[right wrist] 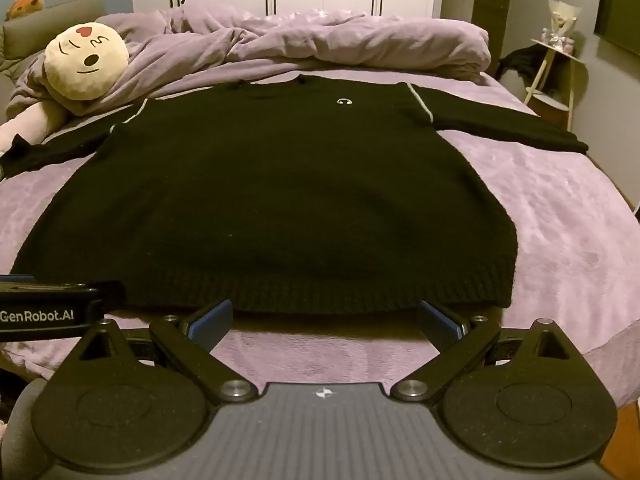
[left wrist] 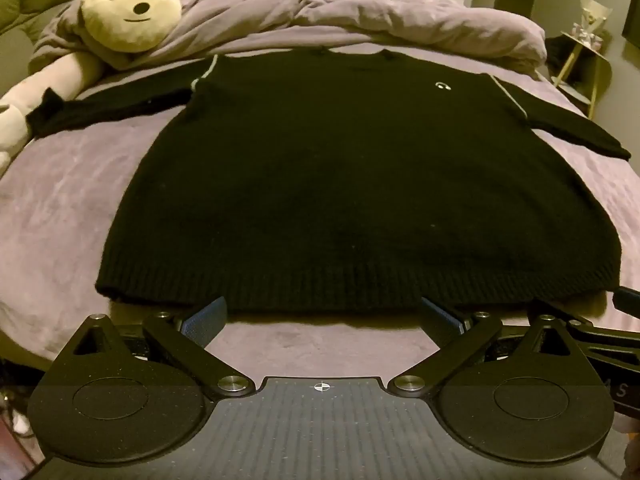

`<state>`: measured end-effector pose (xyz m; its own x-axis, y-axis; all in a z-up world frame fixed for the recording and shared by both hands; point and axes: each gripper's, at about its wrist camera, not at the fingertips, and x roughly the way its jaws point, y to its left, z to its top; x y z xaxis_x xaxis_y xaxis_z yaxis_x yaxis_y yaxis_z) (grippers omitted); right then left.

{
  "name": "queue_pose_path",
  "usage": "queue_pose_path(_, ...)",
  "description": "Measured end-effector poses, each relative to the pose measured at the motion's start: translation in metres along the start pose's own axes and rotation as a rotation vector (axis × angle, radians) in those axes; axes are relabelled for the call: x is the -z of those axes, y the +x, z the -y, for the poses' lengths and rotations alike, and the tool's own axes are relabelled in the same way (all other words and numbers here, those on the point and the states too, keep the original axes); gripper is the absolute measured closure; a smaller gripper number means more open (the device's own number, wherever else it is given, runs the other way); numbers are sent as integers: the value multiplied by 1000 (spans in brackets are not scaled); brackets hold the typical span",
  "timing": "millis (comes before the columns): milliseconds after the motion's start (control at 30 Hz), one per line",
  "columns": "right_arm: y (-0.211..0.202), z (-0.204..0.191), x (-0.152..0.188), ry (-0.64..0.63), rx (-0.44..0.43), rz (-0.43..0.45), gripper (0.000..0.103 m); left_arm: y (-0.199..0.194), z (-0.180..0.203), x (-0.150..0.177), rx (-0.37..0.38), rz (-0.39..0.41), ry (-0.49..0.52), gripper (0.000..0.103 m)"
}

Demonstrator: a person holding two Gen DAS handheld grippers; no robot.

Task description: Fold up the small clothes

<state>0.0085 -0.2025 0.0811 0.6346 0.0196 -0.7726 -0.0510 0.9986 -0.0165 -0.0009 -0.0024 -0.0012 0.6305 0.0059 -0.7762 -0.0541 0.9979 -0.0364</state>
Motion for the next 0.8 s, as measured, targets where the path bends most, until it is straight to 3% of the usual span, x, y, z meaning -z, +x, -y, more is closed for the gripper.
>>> queue_pose_path(800, -4, 9, -1, 13, -42, 11, 4, -2, 3, -2, -3, -4, 3, 0)
